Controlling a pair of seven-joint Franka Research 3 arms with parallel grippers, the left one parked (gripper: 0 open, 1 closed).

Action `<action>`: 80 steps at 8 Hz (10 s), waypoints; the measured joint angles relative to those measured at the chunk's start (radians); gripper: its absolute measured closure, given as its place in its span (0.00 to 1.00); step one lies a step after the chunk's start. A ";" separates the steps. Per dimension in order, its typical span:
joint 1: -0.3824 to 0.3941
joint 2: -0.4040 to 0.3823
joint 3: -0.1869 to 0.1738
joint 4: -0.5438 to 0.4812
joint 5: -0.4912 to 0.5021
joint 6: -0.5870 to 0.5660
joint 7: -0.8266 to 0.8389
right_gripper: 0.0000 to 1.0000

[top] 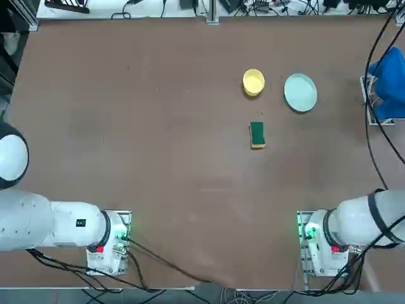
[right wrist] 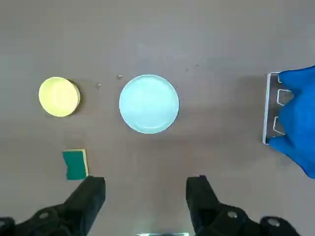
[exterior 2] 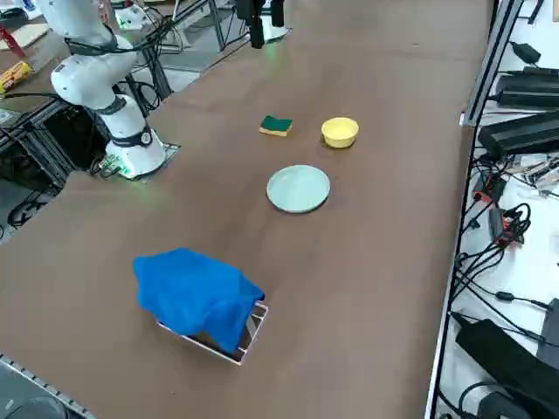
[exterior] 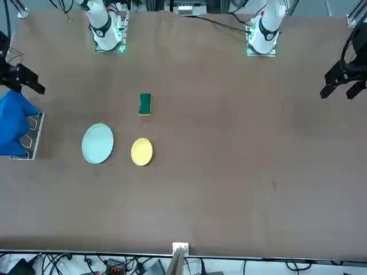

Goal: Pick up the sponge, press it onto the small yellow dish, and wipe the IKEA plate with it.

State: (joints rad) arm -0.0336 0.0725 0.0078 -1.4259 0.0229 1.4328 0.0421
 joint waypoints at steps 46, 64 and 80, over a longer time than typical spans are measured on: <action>0.679 0.180 0.008 -1.078 0.000 1.305 0.576 0.10; 0.554 0.163 -0.023 -0.500 0.100 0.551 0.516 0.74; 0.402 0.651 -0.020 0.026 0.214 0.404 0.256 0.73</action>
State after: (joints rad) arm 0.3680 0.7236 -0.0127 -1.4000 0.2371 1.8363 0.2978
